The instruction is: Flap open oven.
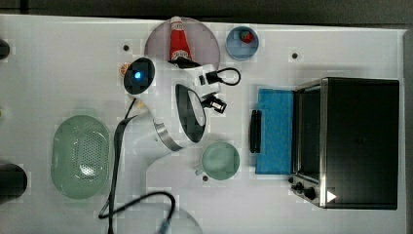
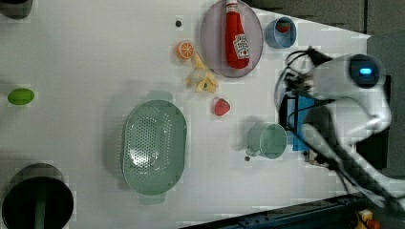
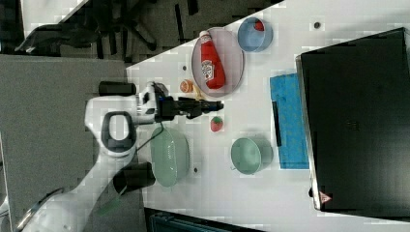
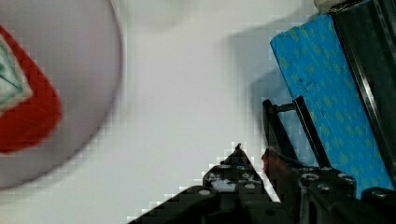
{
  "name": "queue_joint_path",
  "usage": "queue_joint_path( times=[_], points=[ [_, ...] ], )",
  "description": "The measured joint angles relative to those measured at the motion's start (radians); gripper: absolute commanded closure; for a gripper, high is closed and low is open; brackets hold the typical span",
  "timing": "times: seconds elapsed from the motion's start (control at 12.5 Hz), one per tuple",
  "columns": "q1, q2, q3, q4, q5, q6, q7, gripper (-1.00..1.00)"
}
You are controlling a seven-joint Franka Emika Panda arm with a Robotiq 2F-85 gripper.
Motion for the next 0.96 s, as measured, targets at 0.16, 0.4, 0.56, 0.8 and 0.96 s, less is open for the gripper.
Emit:
queue_joint_path(
  times=[0.16, 0.4, 0.56, 0.8, 0.96],
  points=[
    [0.004, -0.089, -0.025, 0.004, 0.070, -0.045, 0.000, 0.65],
    [-0.009, -0.224, -0.070, 0.010, 0.108, -0.066, 0.000, 0.65],
    [-0.027, -0.305, -0.082, 0.020, 0.161, -0.098, 0.000, 0.65],
    [-0.037, -0.394, -0.088, 0.036, 0.261, -0.228, 0.000, 0.65],
    [-0.039, -0.441, -0.088, 0.034, 0.307, -0.268, 0.000, 0.65]
  ],
)
